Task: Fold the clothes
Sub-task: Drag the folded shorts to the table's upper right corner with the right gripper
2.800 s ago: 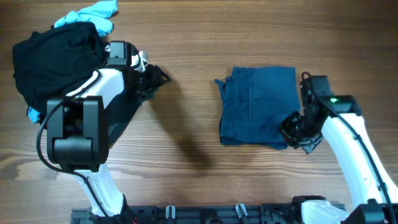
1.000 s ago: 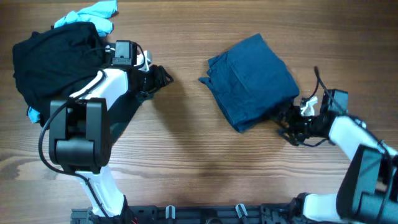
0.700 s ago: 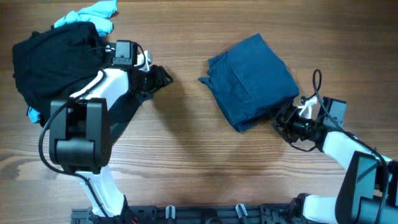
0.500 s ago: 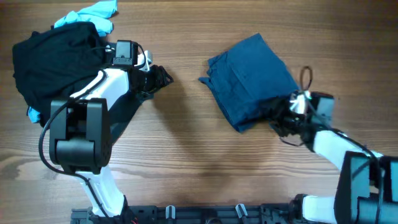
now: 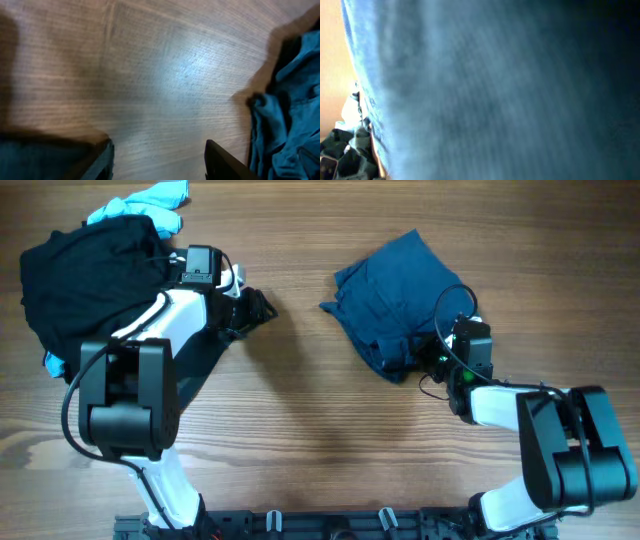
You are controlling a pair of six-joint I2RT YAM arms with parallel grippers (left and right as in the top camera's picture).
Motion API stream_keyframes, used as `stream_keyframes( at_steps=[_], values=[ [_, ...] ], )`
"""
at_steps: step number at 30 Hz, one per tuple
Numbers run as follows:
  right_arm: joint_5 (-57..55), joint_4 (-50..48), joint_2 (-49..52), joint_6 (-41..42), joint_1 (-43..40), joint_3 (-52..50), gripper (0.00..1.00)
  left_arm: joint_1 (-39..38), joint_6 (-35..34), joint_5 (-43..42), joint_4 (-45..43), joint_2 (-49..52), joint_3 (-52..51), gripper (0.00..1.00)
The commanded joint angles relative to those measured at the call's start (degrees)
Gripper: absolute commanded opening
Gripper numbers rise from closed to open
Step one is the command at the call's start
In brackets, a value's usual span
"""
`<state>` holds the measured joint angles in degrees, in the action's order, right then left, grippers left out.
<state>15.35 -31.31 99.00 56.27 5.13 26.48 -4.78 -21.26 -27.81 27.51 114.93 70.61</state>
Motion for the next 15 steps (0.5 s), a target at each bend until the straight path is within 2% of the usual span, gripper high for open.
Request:
stream_keyframes(
  at_steps=[1,6,8,12,15],
  values=[
    [-4.83,-1.18,2.78,-3.80,-0.33,-0.85,0.04,-0.26,1.60,5.86,2.40,1.09,-1.25,0.58],
    [1.38,3.69,1.77,-9.05,-0.33,6.45,0.04,-0.26,1.55,5.84,2.16,1.09,-1.25,0.57],
    [1.66,10.32,0.57,-12.04,-0.33,11.28,0.04,-0.26,1.55,5.84,2.14,1.09,-1.25,0.57],
    [0.09,29.57,-0.90,-19.58,-0.33,24.44,0.04,-0.26,1.55,5.86,2.08,1.09,-1.25,0.57],
    [-1.38,39.78,-0.90,-21.77,-0.57,32.92,0.04,-0.26,1.55,5.86,2.05,1.09,-1.25,0.57]
  ],
)
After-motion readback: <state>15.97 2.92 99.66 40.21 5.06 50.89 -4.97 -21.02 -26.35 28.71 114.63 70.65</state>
